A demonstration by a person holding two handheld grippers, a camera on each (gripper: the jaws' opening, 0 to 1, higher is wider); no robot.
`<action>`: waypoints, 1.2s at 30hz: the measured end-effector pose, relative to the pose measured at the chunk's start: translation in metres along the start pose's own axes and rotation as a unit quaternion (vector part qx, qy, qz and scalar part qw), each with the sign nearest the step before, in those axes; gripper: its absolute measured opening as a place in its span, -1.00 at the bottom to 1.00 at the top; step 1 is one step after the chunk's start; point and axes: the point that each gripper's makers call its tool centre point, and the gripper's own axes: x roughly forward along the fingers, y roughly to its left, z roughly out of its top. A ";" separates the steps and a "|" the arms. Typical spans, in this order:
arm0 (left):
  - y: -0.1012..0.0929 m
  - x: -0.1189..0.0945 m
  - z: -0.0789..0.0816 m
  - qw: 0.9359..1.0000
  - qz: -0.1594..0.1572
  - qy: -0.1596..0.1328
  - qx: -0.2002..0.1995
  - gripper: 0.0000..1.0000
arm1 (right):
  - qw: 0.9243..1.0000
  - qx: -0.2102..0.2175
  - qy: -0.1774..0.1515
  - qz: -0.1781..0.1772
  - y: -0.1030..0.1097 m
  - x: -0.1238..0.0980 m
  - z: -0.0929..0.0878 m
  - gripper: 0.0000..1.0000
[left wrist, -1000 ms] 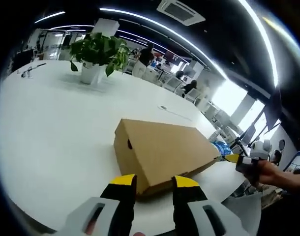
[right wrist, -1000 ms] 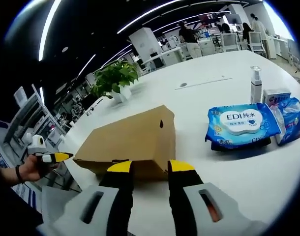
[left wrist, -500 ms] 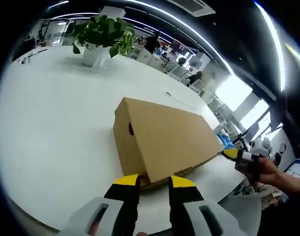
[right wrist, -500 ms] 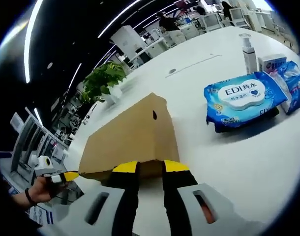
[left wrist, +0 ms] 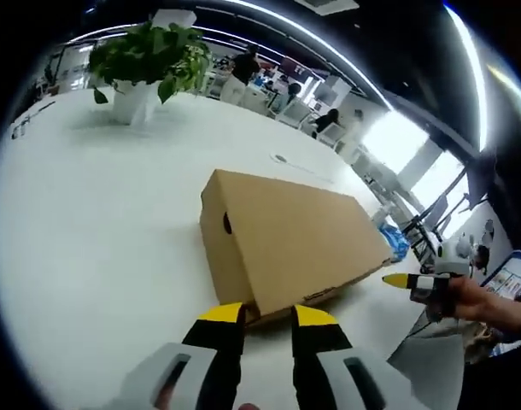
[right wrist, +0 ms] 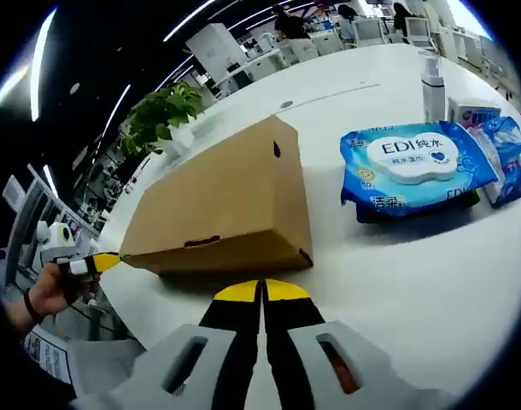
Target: Operate the shoe box by opening the lid, removing the specified soft item, and placing it in the target area until the item is outside and the box remains undamaged.
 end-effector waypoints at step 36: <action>-0.012 0.008 0.024 0.999 -0.012 -0.030 0.003 -0.53 | 0.991 0.008 -0.126 -0.038 -0.057 -0.061 0.069 -0.70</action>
